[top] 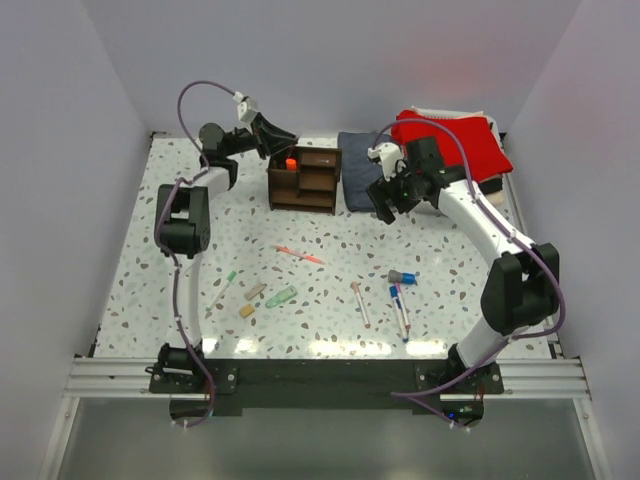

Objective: Sort the stationery into containers
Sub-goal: Place the pen in the storage box, then move the pen to the center of the board.

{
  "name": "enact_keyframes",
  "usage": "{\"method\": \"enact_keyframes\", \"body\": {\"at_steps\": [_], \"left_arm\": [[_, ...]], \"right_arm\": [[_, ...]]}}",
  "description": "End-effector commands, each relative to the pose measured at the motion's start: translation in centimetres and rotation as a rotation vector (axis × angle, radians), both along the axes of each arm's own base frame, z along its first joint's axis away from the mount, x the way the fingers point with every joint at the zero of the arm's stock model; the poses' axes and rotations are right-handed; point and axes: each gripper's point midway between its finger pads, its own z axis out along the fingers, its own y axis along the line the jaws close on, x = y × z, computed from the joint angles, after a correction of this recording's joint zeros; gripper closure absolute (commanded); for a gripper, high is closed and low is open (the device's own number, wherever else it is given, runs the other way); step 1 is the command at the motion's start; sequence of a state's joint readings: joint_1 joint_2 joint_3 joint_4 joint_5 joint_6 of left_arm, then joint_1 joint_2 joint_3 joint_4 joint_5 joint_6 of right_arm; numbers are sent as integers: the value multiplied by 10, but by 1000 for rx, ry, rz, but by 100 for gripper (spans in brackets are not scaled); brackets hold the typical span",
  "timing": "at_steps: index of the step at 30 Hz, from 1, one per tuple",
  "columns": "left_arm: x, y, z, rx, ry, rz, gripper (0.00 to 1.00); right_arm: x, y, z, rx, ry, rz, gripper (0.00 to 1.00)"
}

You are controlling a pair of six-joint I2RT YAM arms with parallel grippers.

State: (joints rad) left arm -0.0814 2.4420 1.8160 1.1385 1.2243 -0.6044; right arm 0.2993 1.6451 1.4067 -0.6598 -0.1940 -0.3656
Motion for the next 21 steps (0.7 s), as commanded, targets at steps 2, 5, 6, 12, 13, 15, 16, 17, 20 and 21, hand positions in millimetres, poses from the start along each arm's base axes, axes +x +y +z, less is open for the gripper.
{"method": "enact_keyframes", "body": {"at_steps": [2,5,6,12,13,15,16,17,20,21], "left_arm": [[3,4,24,-21,-106,13,79],[-1,9,31,-16,-120,9,69],[-5,13,46,-16,-152,14,67],[-50,35,148,-27,-270,38,59],[-63,35,142,-14,-237,24,58],[-111,29,155,60,-251,-63,57],[-127,28,127,103,-219,-102,56],[-150,28,106,152,-128,-188,56],[-219,39,72,209,-80,-290,59],[-241,40,67,227,-42,-319,61]], "right_arm": [[7,-2,11,-21,-15,-1,11],[9,-1,11,-16,-17,-4,11],[9,-1,10,-15,-15,-7,11],[12,5,8,6,-25,3,11],[13,6,7,9,-24,5,11],[13,8,8,21,-29,15,10],[12,10,9,26,-28,25,10],[10,11,11,27,-32,45,9],[3,11,11,28,-33,85,8],[-2,10,5,21,-23,94,8]]}}
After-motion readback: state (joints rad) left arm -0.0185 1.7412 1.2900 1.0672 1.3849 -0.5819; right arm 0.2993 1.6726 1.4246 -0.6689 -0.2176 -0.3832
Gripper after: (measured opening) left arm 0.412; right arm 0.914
